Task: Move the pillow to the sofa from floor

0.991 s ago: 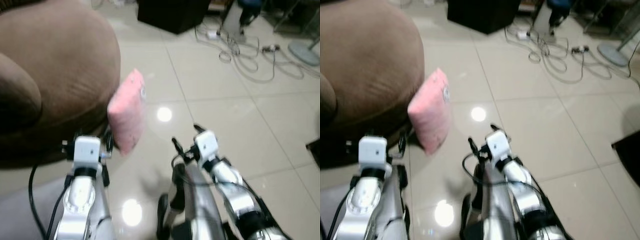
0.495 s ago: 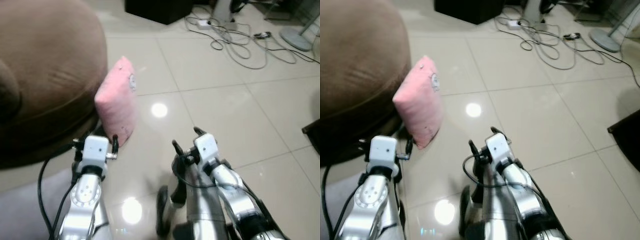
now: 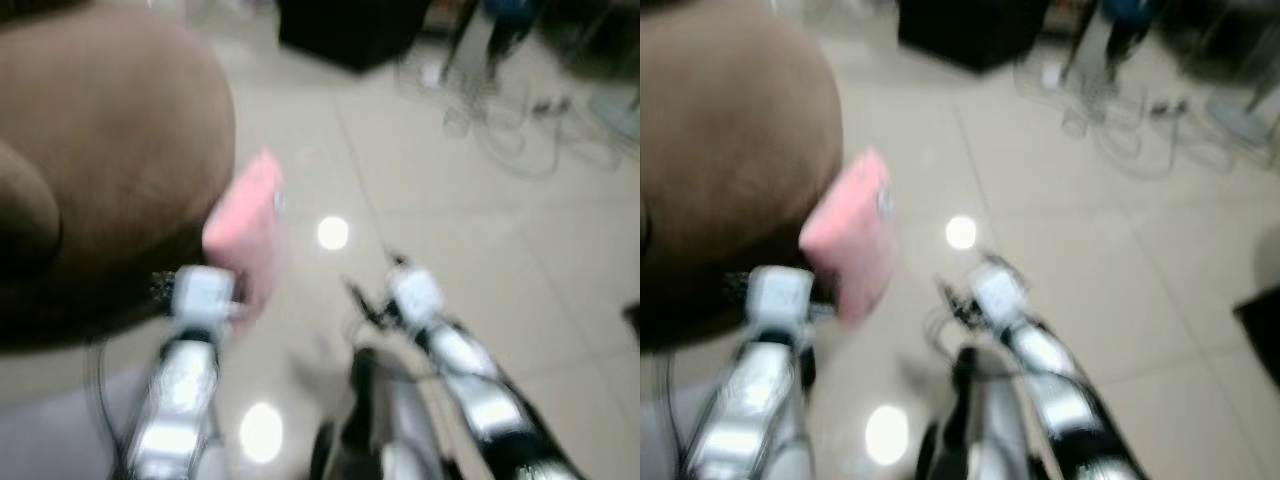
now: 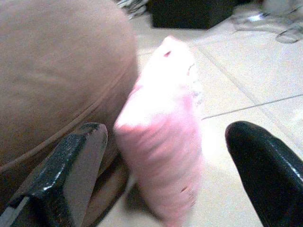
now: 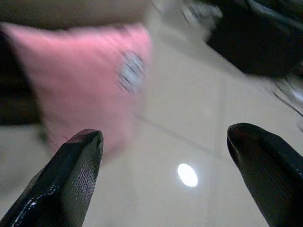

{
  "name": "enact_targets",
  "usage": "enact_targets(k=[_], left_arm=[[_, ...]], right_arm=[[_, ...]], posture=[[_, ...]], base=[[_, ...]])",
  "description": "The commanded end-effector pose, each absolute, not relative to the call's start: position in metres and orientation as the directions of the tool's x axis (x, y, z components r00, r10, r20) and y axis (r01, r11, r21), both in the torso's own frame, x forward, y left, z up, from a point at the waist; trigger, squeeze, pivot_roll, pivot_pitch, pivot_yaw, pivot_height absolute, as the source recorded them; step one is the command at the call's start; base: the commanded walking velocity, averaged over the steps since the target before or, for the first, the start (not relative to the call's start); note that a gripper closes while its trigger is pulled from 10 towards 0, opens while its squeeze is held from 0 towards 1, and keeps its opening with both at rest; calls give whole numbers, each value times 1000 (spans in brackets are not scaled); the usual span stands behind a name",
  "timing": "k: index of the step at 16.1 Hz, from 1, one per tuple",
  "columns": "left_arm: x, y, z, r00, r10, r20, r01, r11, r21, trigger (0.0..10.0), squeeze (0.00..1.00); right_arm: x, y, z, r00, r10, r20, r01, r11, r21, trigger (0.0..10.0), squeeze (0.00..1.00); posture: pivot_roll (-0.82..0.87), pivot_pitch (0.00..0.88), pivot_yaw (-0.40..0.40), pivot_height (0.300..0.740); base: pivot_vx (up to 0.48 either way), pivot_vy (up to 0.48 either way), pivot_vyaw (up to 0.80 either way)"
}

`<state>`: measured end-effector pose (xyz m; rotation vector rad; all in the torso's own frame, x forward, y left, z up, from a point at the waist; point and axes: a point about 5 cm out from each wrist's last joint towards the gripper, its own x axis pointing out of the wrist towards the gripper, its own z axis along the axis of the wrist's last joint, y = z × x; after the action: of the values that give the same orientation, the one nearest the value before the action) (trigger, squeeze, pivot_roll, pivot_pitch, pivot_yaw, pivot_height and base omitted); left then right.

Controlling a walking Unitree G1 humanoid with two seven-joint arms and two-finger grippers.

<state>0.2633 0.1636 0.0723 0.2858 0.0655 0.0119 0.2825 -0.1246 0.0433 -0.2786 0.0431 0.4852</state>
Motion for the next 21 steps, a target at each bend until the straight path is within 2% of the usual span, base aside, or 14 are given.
enact_targets(k=[1,7,15,21], left_arm=[[258,173,66,994,46,-96,-14,952,307,10000,0],[259,170,64,992,30,-119,12,941,338,10000,0],[262,169,62,990,15,-139,39,925,378,10000,0],[274,183,69,988,42,-148,25,906,423,10000,0]], right_arm=[[284,-115,46,877,471,-92,-479,844,-240,10000,0],[283,-114,47,875,476,-88,-482,843,-239,10000,0],[283,-113,48,870,484,-91,-491,835,-248,10000,0],[282,-112,50,869,488,-85,-492,835,-246,10000,0]], posture=[[127,216,-210,449],[124,216,-205,449],[122,207,-205,449],[115,217,-199,449]], base=[[480,0,0],[0,0,0],[478,0,0],[0,0,0]])
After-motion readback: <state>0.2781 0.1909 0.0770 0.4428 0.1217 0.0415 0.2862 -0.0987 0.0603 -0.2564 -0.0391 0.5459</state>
